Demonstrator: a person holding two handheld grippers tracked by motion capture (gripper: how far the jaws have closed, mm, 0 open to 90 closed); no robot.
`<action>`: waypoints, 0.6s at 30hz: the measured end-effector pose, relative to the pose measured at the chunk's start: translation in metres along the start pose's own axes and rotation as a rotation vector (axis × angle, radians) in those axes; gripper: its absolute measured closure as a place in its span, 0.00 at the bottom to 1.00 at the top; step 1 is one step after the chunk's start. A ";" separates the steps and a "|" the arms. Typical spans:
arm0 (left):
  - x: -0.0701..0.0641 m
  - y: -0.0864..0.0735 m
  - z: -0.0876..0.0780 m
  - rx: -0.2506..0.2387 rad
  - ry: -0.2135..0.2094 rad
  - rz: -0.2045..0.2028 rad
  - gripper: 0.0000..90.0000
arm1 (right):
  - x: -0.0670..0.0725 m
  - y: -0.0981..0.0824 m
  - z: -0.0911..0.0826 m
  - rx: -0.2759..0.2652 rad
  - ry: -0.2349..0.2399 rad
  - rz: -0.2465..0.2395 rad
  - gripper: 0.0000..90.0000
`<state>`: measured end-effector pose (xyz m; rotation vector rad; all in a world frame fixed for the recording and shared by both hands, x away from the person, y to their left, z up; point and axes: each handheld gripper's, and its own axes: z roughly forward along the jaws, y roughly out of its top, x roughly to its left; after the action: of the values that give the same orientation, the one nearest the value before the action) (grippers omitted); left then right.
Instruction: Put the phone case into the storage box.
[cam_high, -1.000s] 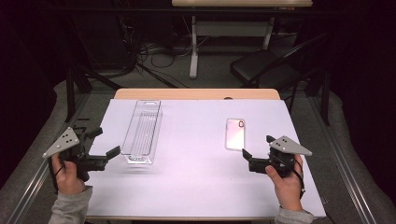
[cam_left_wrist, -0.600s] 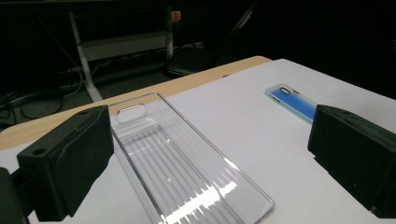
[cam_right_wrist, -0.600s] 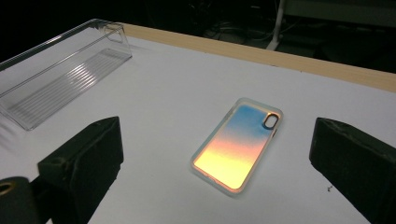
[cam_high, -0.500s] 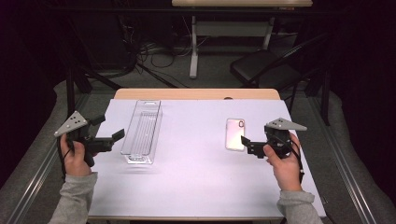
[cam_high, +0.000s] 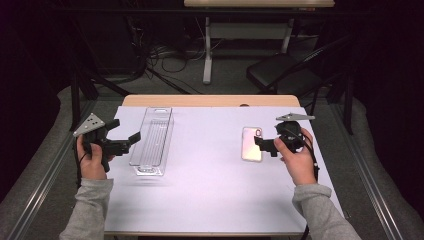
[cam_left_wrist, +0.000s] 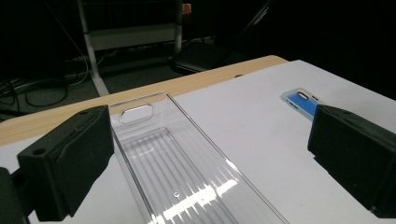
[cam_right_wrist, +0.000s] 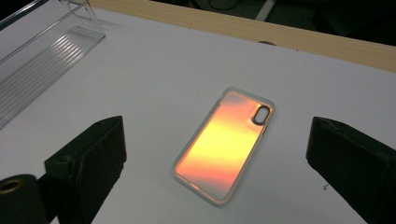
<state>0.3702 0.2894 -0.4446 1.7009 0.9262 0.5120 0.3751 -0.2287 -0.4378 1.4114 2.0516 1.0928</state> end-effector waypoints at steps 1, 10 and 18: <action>0.000 0.000 0.001 -0.002 -0.002 -0.002 0.01 | -0.001 0.002 0.003 0.007 0.001 0.008 0.05; 0.004 -0.005 -0.001 -0.028 -0.008 -0.043 0.01 | -0.009 0.014 0.022 0.044 -0.016 0.056 0.05; 0.005 -0.010 0.003 -0.007 -0.007 -0.057 0.01 | -0.015 0.020 0.037 0.061 -0.038 0.112 0.04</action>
<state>0.3724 0.2923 -0.4552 1.6640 0.9647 0.4708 0.4190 -0.2250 -0.4459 1.5821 2.0166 1.0469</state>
